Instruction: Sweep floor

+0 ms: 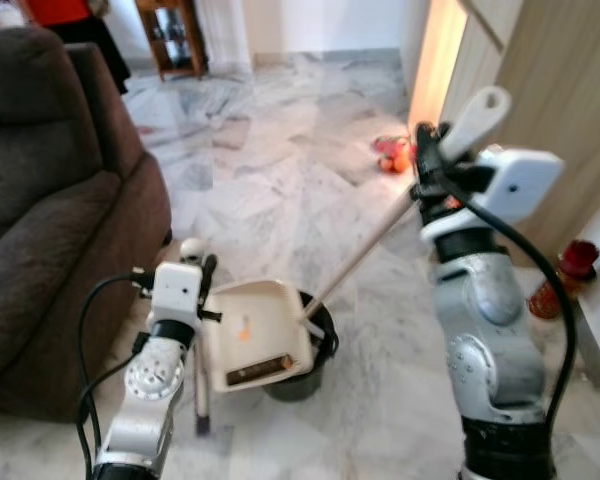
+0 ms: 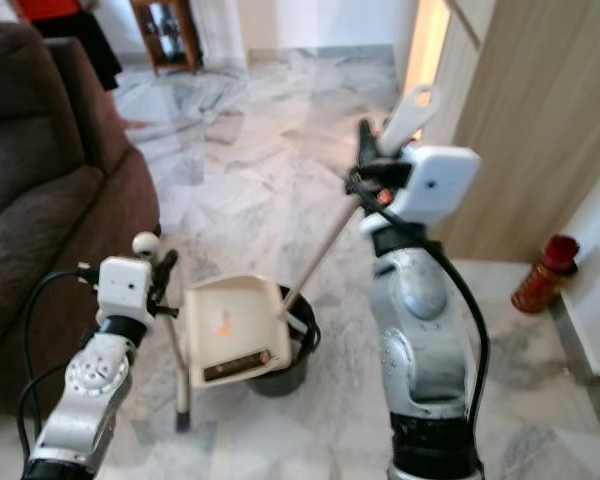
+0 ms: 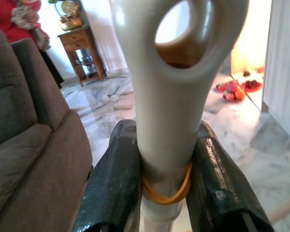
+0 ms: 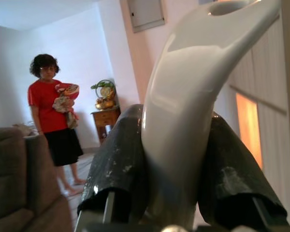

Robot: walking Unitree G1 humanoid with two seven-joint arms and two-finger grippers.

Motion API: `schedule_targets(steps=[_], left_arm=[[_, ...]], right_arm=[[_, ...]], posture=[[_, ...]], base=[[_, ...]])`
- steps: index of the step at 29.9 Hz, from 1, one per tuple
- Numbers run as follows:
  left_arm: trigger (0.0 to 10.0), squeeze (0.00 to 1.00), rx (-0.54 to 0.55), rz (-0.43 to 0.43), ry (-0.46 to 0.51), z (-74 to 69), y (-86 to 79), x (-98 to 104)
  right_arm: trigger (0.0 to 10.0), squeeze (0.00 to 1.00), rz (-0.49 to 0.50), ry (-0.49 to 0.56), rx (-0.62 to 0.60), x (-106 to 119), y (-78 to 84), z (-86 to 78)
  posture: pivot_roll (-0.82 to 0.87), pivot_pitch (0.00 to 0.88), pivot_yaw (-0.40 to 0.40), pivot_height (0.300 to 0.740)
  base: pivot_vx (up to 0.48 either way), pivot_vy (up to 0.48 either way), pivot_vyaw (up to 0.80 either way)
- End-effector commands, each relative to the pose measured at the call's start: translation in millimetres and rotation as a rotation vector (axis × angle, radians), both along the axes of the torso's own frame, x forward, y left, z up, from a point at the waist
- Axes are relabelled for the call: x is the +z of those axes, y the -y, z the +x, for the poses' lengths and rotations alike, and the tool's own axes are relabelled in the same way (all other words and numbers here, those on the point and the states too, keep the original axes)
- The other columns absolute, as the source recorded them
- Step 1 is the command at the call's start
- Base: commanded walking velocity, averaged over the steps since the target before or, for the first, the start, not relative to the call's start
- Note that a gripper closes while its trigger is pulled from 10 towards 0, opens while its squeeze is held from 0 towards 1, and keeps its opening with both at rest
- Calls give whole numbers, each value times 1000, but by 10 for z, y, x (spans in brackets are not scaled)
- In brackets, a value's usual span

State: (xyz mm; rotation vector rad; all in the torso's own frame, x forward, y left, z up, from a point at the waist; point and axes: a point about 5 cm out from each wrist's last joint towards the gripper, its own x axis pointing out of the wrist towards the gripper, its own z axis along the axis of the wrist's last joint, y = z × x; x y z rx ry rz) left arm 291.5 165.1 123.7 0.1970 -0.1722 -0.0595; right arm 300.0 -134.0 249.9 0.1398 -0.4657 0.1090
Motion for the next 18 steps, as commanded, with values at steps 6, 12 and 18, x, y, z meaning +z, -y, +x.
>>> schedule_targets(steps=[6,12,18], left_arm=[[10000,0,15,29,39,1,-60,74],[10000,0,15,22,40,0,-58,67],[10000,0,11,22,41,2,-51,58]], right_arm=[[10000,0,22,85,52,170,-120,-61],[10000,0,20,86,55,168,-135,-63],[10000,0,4,89,71,143,-210,-79]], posture=[[122,71,52,740],[124,69,56,740],[140,56,59,740]], base=[[324,0,0],[103,0,0],[0,0,0]])
